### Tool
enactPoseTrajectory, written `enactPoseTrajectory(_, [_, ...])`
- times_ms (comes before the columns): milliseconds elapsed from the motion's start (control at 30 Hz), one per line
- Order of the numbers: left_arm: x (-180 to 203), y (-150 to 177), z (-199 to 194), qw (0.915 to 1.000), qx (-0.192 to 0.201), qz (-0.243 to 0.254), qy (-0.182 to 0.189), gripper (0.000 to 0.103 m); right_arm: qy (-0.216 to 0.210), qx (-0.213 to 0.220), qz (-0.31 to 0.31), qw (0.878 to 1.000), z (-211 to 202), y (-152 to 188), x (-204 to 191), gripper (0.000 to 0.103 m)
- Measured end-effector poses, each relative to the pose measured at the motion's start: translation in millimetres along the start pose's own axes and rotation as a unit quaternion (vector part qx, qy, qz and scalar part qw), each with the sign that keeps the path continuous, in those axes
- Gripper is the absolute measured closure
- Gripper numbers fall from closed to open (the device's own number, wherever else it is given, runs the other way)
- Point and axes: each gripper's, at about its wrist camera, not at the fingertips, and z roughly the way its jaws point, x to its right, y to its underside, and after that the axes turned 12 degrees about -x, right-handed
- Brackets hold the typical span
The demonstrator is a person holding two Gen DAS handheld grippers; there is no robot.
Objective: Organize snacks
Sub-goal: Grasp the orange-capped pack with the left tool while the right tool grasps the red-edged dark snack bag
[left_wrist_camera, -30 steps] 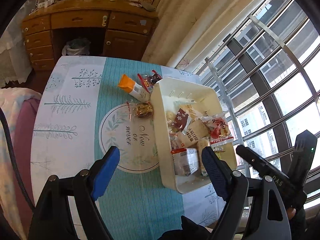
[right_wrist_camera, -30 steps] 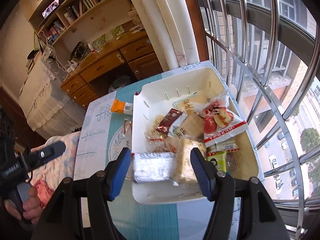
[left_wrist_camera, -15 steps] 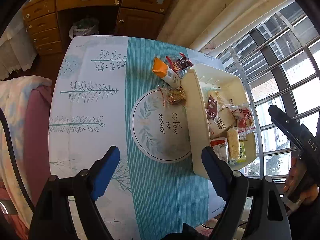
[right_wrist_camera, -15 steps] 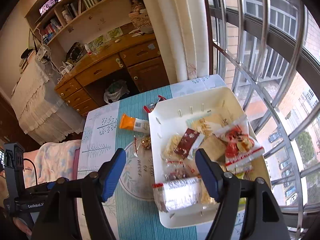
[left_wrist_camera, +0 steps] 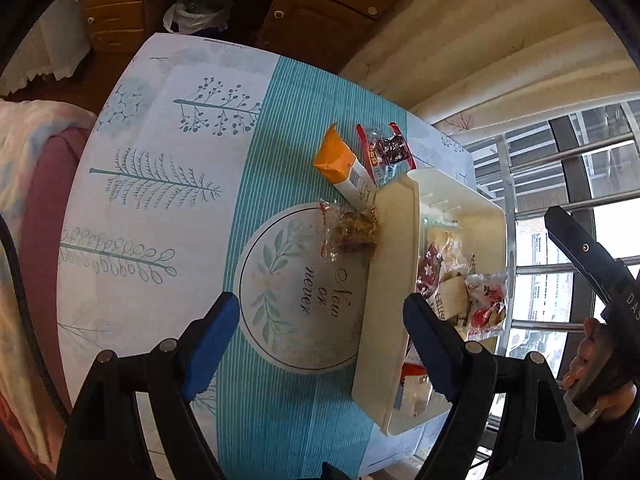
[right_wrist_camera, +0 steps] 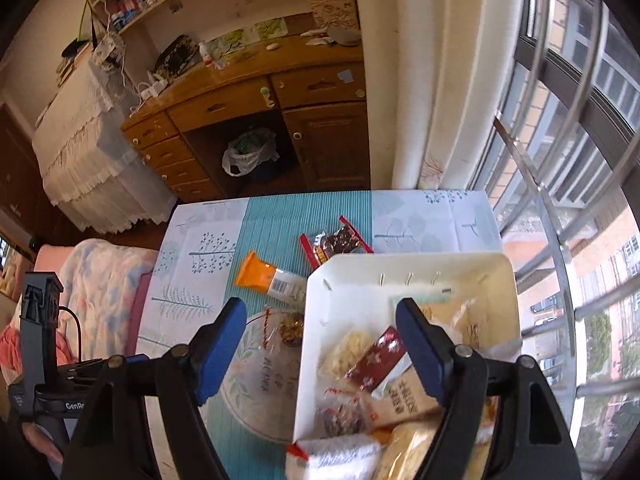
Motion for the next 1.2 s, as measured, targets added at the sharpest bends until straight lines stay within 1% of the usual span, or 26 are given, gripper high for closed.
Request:
enactPoseTrajectory(133, [4, -25, 16, 0.9994, -0.005, -0.034, 0.007, 0.020, -0.003, -0.028, -0.021, 0.999, 22, -29, 11, 0.025])
enactPoseTrajectory(233, [6, -45, 30, 0.9982, -0.010, -0.058, 0.012, 0.020, 0.007, -0.043, -0.033, 0.998, 42, -51, 17, 0.025])
enactPoseTrajectory(333, [11, -63, 42, 0.9962, -0.013, -0.086, -0.003, 0.020, 0.004, -0.061, -0.031, 0.998, 64, -72, 25, 0.025])
enactPoseTrajectory(500, [11, -90, 66, 0.9887, -0.027, -0.147, 0.003, 0.020, 0.011, -0.091, -0.051, 0.994, 103, -98, 28, 0.025])
enactPoseTrajectory(567, [8, -100, 79, 0.9836, -0.039, -0.176, 0.009, 0.020, 0.013, -0.109, -0.059, 0.992, 120, -106, 28, 0.025])
enactPoseTrajectory(833, [4, -127, 113, 0.9702, -0.060, -0.234, 0.021, 0.022, 0.026, -0.170, -0.100, 0.980, 175, -119, 21, 0.025])
enactPoseTrajectory(933, [1, -136, 122, 0.9657, -0.067, -0.250, 0.027, 0.027, 0.036, -0.191, -0.116, 0.974, 192, -120, 17, 0.025])
enactPoseTrajectory(967, [1, -139, 125, 0.9649, -0.069, -0.252, 0.029, 0.029, 0.042, -0.197, -0.121, 0.972, 196, -120, 15, 0.025])
enactPoseTrajectory(1033, [2, -143, 131, 0.9648, -0.074, -0.251, 0.031, 0.030, 0.056, -0.210, -0.127, 0.968, 207, -120, 13, 0.025])
enactPoseTrajectory(1133, [5, -150, 140, 0.9643, -0.081, -0.250, 0.032, 0.036, 0.052, -0.222, -0.128, 0.965, 217, -121, 13, 0.027])
enactPoseTrajectory(1200, [8, -154, 148, 0.9639, -0.084, -0.251, 0.032, 0.038, 0.050, -0.231, -0.126, 0.964, 223, -122, 13, 0.031])
